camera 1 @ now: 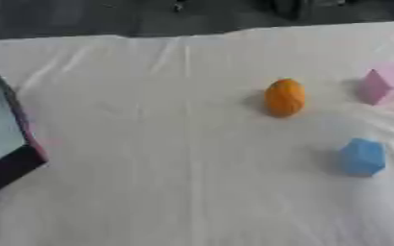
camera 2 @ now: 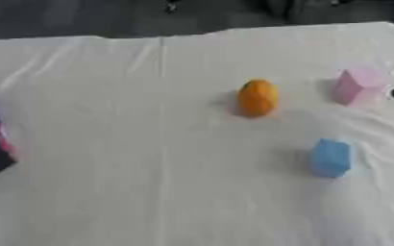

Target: Pick up the objects with one hand, pass them to the other hand, and then place them into the box on the other side of the table.

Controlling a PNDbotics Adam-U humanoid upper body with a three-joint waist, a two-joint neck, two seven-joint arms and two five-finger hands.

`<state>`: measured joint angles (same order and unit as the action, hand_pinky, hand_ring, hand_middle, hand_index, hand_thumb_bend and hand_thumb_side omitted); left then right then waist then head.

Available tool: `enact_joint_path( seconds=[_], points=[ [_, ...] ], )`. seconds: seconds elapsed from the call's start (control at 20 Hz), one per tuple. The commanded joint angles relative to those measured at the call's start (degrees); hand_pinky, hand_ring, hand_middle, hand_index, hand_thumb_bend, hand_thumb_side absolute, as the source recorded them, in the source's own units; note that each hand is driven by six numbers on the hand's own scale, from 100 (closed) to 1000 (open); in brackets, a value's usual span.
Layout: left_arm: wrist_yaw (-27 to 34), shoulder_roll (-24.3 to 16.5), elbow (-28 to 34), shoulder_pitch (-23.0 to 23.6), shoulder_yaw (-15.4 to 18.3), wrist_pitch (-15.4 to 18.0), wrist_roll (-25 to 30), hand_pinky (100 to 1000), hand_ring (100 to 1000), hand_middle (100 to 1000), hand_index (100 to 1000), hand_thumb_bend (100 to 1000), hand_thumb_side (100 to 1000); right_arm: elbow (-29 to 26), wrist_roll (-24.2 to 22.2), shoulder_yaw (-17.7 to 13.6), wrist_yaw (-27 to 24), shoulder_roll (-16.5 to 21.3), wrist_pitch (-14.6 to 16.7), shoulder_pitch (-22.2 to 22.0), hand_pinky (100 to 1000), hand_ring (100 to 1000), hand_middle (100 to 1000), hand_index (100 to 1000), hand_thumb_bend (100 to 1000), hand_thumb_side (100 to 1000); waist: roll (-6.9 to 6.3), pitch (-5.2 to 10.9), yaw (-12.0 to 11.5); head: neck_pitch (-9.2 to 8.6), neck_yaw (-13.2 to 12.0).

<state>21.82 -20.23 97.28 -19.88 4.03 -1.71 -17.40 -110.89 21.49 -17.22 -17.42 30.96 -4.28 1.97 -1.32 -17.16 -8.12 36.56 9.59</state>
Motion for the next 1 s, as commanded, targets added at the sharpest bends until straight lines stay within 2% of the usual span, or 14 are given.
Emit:
enact_joint_path(
  seconds=[0.05,0.45,0.5,0.55,0.7,0.85,1.0],
  points=[
    [-0.15,-0.8,0.42,-0.53,0.26,0.08,-0.19,1000,759,853,853,269,816,-0.54,0.05,-0.35,-0.03,1.18,-0.01,0.25,851,915,797,820,100,601,0.04,1.15,0.07,-0.28,-0.15],
    [-0.12,-0.74,0.34,-0.66,0.27,0.07,-0.24,1000,758,853,853,269,816,-0.51,0.02,-0.64,0.02,1.26,-0.2,0.17,852,924,803,824,100,606,0.14,1.06,-0.21,0.09,-0.09],
    [-0.11,-0.71,0.34,-0.74,0.31,0.08,-0.29,1000,758,853,853,269,815,-0.53,-0.03,-0.76,-0.2,1.3,-0.25,0.17,853,926,805,825,100,634,0.18,1.0,-0.34,0.07,0.23],
    [-0.08,-0.7,0.35,-0.83,0.33,0.09,-0.31,1000,758,853,853,269,815,-0.58,-0.11,-0.93,-0.42,1.41,-0.26,0.21,853,928,807,827,100,608,0.22,0.94,-0.48,0.1,0.58],
    [0.01,-0.68,0.39,-0.96,0.34,0.07,-0.31,1000,758,853,853,270,815,-0.63,-0.88,-1.48,0.26,2.29,-0.63,0.06,856,936,819,842,100,637,0.3,0.8,-0.73,0.65,1.4],
    [-0.09,-1.16,0.28,-0.66,0.48,0.05,-0.45,1000,758,853,853,270,817,-1.04,-3.22,-1.52,2.32,5.33,-1.65,-1.84,859,938,823,849,100,643,0.75,0.89,-0.42,1.45,1.87],
    [-0.31,-1.85,0.13,-0.31,0.66,0.07,-0.62,1000,758,853,853,269,816,-1.88,-4.25,-1.46,4.31,10.66,-2.11,-5.21,862,937,823,855,100,527,1.31,1.06,0.09,1.88,1.94]
  ],
)
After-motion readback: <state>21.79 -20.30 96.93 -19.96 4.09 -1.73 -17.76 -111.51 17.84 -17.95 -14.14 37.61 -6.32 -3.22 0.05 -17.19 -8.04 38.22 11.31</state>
